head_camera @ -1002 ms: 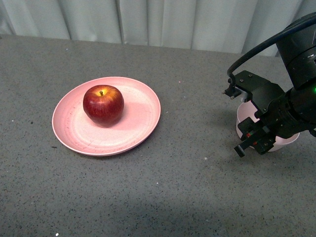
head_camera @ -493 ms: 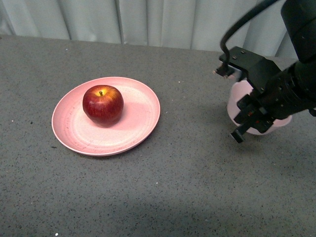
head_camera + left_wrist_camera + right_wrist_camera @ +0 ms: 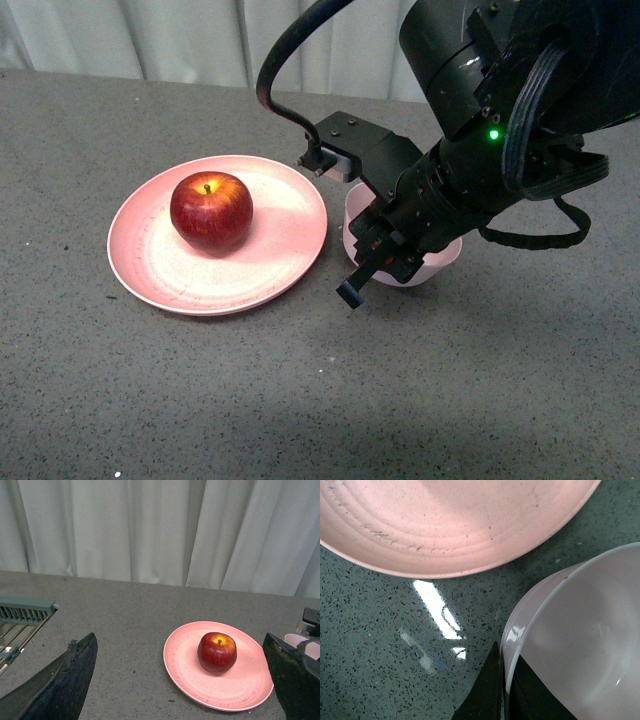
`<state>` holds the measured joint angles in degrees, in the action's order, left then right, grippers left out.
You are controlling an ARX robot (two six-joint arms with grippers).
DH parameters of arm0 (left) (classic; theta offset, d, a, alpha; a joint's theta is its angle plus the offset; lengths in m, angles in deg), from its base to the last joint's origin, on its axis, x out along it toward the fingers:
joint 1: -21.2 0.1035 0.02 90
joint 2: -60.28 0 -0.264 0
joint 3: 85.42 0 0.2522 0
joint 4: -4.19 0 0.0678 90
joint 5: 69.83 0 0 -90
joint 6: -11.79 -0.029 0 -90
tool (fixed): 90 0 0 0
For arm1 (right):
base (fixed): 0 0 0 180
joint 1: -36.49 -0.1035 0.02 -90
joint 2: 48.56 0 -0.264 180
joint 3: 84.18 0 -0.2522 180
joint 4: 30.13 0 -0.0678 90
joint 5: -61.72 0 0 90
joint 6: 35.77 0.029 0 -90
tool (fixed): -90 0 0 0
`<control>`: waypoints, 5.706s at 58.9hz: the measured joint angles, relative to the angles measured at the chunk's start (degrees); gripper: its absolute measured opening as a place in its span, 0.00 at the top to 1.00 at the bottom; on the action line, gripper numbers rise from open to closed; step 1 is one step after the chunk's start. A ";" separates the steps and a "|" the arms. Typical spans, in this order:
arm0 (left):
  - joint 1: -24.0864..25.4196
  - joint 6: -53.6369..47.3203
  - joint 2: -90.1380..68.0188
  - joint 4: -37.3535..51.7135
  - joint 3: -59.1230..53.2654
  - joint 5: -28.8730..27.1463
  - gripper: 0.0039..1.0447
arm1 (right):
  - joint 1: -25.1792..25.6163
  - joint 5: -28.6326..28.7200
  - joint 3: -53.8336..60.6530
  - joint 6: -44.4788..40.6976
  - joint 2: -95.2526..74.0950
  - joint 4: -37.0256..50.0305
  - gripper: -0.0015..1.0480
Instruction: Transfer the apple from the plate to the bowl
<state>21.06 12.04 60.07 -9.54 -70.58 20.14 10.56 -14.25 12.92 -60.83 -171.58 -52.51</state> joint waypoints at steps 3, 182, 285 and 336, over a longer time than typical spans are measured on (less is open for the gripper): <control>0.00 0.00 0.00 0.00 0.00 0.02 0.06 | -0.17 -0.57 -0.90 0.39 -1.33 -0.31 0.99; 0.00 0.00 0.04 0.00 0.00 0.02 0.06 | 25.79 -14.03 68.81 24.46 118.75 11.21 0.99; -6.64 3.69 -82.55 27.63 29.81 3.93 0.06 | 25.79 -13.94 68.81 24.50 122.79 8.72 0.09; -14.58 3.74 -112.04 21.79 48.92 3.08 0.06 | 25.79 -13.94 68.81 24.50 122.79 8.72 0.09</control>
<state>6.48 15.78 -51.97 12.26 -21.67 23.22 36.35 -28.20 81.72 -36.33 -48.79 -43.79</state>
